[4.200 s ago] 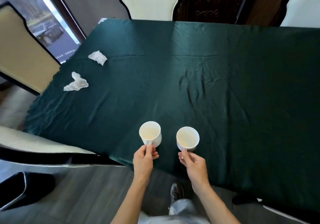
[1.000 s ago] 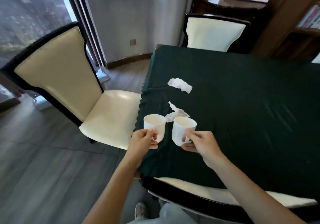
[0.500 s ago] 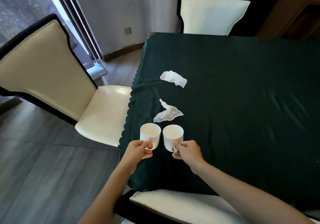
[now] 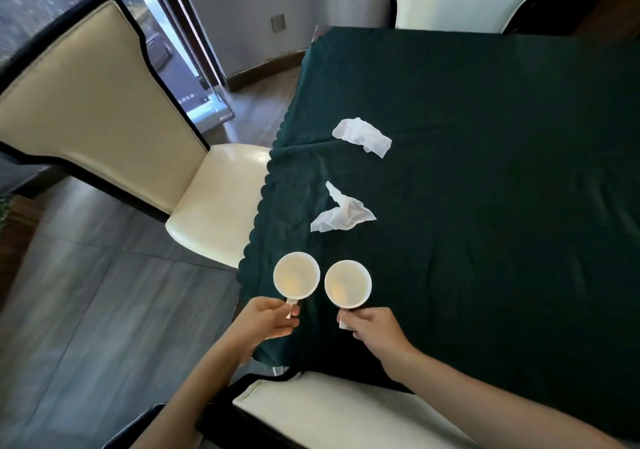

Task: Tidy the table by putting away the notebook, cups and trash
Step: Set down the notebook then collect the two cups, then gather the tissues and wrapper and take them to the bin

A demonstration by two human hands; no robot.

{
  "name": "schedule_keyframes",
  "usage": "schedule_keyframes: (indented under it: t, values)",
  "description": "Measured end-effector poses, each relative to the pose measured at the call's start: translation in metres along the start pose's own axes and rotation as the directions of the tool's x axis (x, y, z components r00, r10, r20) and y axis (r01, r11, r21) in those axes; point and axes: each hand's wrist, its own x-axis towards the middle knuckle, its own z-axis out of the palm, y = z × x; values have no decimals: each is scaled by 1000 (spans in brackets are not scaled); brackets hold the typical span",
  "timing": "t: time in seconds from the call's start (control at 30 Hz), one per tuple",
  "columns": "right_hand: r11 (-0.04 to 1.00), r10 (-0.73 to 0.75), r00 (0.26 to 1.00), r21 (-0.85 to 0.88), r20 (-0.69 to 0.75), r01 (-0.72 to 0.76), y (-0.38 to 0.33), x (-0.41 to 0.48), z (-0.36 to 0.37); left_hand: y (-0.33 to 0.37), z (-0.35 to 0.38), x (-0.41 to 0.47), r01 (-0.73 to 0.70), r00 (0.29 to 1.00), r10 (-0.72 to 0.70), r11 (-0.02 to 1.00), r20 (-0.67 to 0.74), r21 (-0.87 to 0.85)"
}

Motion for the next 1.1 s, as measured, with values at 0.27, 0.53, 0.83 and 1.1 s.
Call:
schedule_keyframes:
  t: [0.27, 0.53, 0.83, 1.1]
  values:
    - [953, -39, 998, -297, 50, 52, -7, 10, -33, 8, -19, 1, -77, 993, 100, 958, -70, 277]
    - [698, -152, 982, -692, 108, 185, -75, 57, -86, 79, -69, 18, -154, 946, 314, 650, -78, 744]
    - [730, -388, 921, -625, -44, 278, -152, 130, -53, 171, -6, 72, -442, 849, 527, 662, 43, 606]
    - [703, -371, 929, -659, -17, 268, -160, 159, -21, 183, 12, 115, -482, 834, 536, 590, 133, 647]
